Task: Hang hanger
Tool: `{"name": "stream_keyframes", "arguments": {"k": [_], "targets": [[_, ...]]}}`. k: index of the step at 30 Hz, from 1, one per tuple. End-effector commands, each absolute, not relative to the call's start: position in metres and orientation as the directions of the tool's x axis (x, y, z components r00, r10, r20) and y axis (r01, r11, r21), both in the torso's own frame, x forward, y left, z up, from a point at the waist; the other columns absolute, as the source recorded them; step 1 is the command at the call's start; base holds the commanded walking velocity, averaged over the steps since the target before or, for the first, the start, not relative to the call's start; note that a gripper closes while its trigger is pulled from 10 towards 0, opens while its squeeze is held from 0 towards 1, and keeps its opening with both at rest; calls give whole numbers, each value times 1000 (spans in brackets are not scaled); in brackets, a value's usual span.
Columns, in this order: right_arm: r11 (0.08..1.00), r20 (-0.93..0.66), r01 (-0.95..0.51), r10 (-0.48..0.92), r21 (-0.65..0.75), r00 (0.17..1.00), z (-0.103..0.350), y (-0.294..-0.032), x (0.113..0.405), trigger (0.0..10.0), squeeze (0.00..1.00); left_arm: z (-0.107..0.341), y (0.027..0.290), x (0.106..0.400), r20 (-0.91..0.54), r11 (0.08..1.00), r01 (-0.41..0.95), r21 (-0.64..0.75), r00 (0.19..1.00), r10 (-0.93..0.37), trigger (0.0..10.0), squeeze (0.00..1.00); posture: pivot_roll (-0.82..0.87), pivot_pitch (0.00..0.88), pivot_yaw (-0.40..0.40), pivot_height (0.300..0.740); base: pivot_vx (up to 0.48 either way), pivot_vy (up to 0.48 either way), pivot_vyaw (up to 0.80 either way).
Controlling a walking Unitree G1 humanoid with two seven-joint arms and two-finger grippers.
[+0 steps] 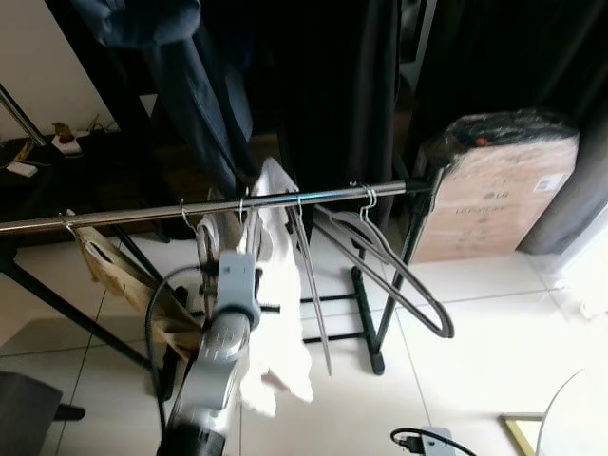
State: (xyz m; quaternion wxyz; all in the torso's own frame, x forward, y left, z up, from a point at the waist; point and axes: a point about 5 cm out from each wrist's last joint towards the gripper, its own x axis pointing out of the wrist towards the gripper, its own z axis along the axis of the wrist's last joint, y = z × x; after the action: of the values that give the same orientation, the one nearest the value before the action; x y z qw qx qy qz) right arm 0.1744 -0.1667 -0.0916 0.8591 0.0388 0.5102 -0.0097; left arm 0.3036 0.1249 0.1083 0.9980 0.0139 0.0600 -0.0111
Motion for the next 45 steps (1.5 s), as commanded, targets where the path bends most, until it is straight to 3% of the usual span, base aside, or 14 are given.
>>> {"name": "stream_keyframes", "arguments": {"k": [1, 9, 20, 45], "targets": [[996, -896, 60, 26, 59, 444, -96, -166, 165, 10000, 0, 121, 134, 289, -43, 999, -17, 33, 999, 18, 10000, 0, -26, 38, 31, 740, 0, 0, 0], [998, -894, 47, 19, 45, 447, -95, -171, 167, 10000, 0, 112, 135, 270, -62, 997, -80, 8, 995, 80, 10000, 0, -1, 4, 10, 740, 0, 0, 0], [998, -889, 37, 22, 44, 457, -92, -172, 172, 10000, 0, 115, 122, 270, -77, 1000, -29, 0, 997, 29, 10000, 0, -5, 0, 17, 740, 0, 0, 0], [999, -898, 8, 36, 44, 440, -94, -168, 169, 10000, 0, 91, 118, 266, -238, 1000, 12, -13, 971, -15, 10000, 0, -7, 0, 19, 740, -284, 0, 0]]}}
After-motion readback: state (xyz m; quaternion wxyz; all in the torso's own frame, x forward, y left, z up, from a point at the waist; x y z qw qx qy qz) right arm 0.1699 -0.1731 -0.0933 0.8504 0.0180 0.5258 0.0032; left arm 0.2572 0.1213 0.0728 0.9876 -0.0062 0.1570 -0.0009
